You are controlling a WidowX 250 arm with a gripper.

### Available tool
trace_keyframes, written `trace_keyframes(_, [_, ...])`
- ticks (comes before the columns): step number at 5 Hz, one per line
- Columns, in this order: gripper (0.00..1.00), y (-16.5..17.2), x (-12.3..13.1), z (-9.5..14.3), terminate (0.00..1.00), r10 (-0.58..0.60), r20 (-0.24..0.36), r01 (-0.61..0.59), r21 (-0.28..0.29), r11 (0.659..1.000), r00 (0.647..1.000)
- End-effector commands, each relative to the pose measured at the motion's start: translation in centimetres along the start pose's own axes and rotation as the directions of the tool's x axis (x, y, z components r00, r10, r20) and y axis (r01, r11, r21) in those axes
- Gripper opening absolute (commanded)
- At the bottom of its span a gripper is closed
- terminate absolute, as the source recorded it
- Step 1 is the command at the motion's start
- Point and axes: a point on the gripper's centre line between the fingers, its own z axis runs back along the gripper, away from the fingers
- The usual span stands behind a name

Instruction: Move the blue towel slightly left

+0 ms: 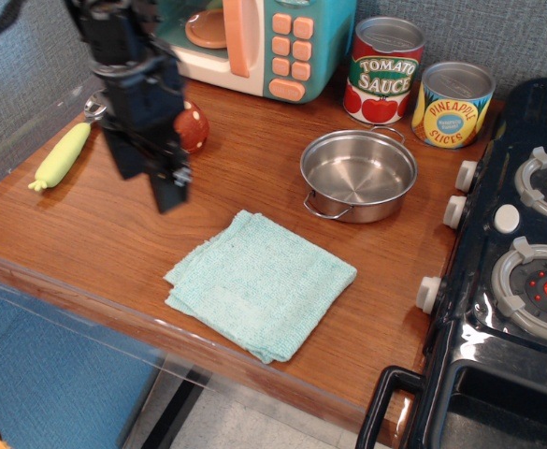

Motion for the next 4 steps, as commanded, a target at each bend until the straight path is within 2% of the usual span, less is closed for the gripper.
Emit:
trace_keyframes(1, [1.0,-8.5,3.2,0.7,0.0,-0.108,0.087,0.104,0.044,0.994,0.99])
trace_keyframes(2, [1.0,-10.5,3.4,-0.7,0.0,-0.164,0.057,0.16,0.064,0.985,0.985])
trace_keyframes(3, [1.0,-10.0,3.4,-2.0,0.0,-0.144,0.009,0.143,0.088,0.986,0.99])
trace_keyframes(4, [1.0,-7.6,2.7,-3.6,0.0,-0.084,-0.044,0.088,0.122,0.989,0.996])
